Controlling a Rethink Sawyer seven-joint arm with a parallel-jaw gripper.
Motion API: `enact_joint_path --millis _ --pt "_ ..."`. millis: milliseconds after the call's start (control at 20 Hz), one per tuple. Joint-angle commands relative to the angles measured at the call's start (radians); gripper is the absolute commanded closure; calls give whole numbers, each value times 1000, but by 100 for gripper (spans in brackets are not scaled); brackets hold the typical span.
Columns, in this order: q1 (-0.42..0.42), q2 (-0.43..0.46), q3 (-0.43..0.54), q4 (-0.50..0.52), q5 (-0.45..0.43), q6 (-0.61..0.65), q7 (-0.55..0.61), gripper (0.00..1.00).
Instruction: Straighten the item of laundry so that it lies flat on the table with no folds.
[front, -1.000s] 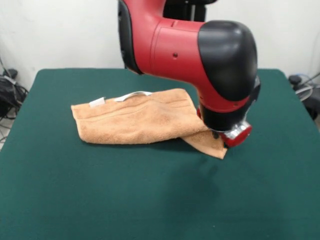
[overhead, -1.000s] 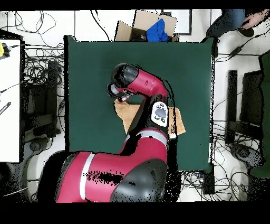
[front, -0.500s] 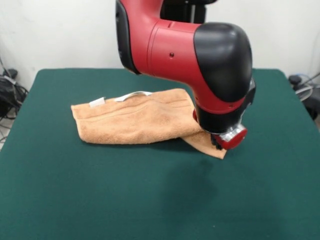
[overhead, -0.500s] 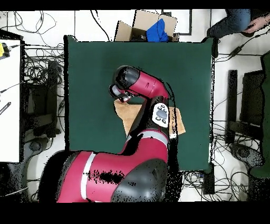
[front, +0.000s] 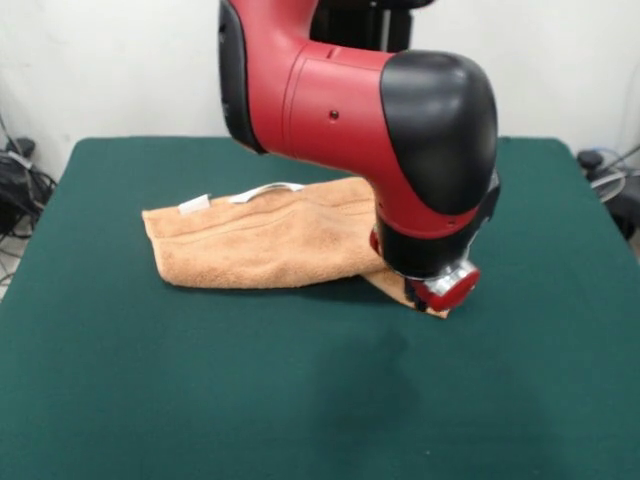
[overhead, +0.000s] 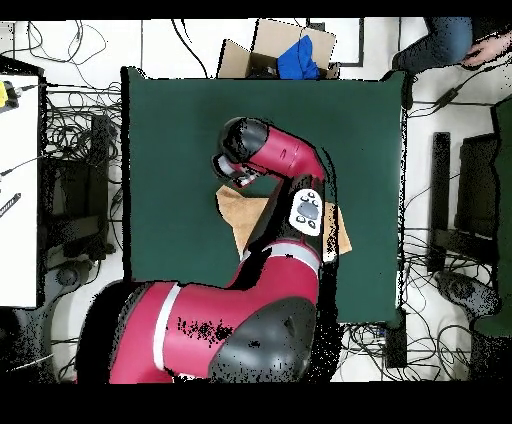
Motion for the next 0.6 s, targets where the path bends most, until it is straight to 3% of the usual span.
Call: enact_joint_path --millis 50,100,600 --pt "-20 84 -69 -288 -87 224 157 100" --pt "-22 94 -77 -312 -89 224 172 0" --pt "-80 221 -117 -658 -108 297 133 0"
